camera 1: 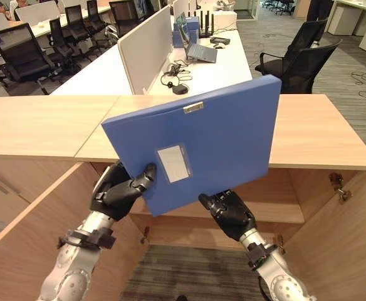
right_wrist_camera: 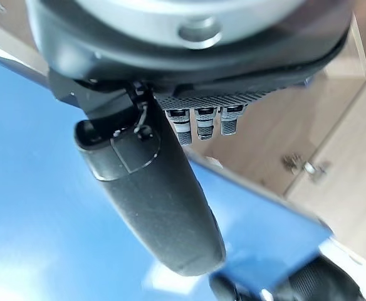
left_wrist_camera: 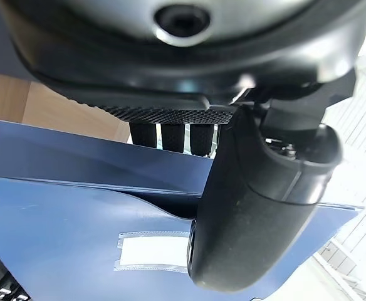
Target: Put the empty folder in the office cabinet
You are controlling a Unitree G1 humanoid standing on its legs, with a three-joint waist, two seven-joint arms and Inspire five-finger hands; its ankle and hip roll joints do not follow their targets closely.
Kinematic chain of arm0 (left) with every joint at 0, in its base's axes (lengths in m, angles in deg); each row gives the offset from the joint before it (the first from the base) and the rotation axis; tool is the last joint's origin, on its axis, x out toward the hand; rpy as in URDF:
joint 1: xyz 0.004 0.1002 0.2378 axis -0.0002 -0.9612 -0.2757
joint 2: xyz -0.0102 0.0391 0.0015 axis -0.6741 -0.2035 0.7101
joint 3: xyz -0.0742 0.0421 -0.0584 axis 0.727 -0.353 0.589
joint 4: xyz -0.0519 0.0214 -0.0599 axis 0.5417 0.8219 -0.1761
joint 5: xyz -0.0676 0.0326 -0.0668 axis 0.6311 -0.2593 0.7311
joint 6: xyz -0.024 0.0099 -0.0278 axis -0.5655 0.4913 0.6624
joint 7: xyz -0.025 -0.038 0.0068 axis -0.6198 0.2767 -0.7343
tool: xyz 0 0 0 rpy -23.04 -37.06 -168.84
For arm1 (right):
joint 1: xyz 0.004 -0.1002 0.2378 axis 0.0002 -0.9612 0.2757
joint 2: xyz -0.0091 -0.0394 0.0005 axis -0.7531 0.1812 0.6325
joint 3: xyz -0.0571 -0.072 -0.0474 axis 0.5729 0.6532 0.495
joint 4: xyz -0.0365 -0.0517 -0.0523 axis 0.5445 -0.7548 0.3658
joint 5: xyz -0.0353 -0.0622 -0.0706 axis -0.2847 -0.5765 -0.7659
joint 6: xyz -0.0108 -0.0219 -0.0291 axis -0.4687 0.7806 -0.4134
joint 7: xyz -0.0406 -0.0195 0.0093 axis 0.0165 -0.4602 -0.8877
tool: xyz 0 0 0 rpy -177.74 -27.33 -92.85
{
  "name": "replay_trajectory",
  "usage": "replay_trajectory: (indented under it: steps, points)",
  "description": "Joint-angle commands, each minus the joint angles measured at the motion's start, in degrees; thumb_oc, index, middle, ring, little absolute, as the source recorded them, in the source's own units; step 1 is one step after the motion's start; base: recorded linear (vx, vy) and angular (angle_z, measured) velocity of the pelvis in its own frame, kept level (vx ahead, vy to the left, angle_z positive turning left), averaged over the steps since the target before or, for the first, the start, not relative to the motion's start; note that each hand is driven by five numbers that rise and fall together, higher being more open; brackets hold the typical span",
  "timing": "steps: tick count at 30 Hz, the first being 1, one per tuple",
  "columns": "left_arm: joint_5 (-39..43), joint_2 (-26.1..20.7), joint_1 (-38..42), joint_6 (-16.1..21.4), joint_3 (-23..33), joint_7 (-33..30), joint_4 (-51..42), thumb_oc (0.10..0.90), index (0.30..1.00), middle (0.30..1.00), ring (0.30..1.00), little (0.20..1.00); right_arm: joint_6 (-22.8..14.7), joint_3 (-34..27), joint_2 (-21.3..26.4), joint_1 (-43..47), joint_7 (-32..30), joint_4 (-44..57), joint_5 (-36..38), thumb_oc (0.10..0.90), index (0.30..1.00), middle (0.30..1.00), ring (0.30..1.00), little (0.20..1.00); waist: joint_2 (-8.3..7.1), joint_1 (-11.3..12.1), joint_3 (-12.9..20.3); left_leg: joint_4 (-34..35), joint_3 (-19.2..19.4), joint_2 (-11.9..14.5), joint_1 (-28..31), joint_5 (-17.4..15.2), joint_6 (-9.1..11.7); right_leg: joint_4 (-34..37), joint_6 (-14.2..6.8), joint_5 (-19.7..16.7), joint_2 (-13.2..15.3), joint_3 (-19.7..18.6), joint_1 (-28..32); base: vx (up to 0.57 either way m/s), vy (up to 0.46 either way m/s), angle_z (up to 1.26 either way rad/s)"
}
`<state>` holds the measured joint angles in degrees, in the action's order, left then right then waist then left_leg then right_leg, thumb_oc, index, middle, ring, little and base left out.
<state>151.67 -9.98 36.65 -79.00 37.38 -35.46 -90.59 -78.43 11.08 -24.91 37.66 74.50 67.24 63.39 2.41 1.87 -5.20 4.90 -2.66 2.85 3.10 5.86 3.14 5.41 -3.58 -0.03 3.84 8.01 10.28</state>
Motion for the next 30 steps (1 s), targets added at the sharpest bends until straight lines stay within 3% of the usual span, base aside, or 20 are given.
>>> replay_trajectory:
  steps: [1,4,12,21,30]
  points:
    - [1.24,0.60,8.33,6.26,4.80,2.58,-3.17,0.400,0.300,0.300,0.300,0.300,-2.35,0.15,-2.23,6.84,4.68,5.56,2.92,0.800,0.900,0.900,0.900,0.900,-1.33,-0.40,1.02,0.10,0.72,2.55,3.84,-6.60,2.56,-0.41,-3.38,3.81,3.93,1.88,1.35,0.00,0.000,0.00]
    - [0.94,4.28,9.67,6.75,3.50,1.90,-2.77,0.400,0.300,0.300,0.300,0.300,-1.71,1.29,-2.62,7.59,5.01,6.08,2.97,0.800,0.900,0.900,0.900,0.900,-1.41,-0.46,1.01,0.10,0.70,2.56,3.68,-6.55,2.51,-0.41,-3.27,3.84,3.87,1.83,1.24,0.00,0.000,0.00]
    - [-0.17,7.23,10.65,6.89,2.24,1.37,-2.46,0.400,0.300,0.300,0.300,0.300,-1.42,2.34,-2.88,9.26,5.91,8.95,3.47,0.800,0.900,0.900,0.900,0.900,-1.58,-0.64,1.03,0.10,0.66,2.56,3.57,-6.56,2.46,-0.41,-3.13,3.83,3.77,1.82,1.11,0.00,0.000,0.00]
    - [-0.43,10.72,7.93,6.29,1.64,0.60,-2.26,0.400,0.300,0.300,0.300,0.300,-5.87,-1.23,-6.61,12.78,3.94,11.83,5.88,0.800,0.900,0.900,0.900,0.900,-1.27,-0.42,1.04,0.10,0.94,2.63,3.55,-6.69,2.22,-0.41,-3.15,3.80,3.81,1.55,1.00,0.00,-0.002,-0.02]
    - [-0.41,10.91,5.90,5.11,1.56,0.95,-1.61,0.400,0.300,0.300,0.300,0.300,-9.27,-5.37,-8.94,15.72,1.71,11.80,6.75,0.800,0.900,0.900,0.900,0.900,-1.10,0.03,1.25,0.10,0.85,2.66,3.76,-6.91,2.08,-0.41,-3.10,3.90,3.86,1.62,1.22,0.00,0.000,0.00]
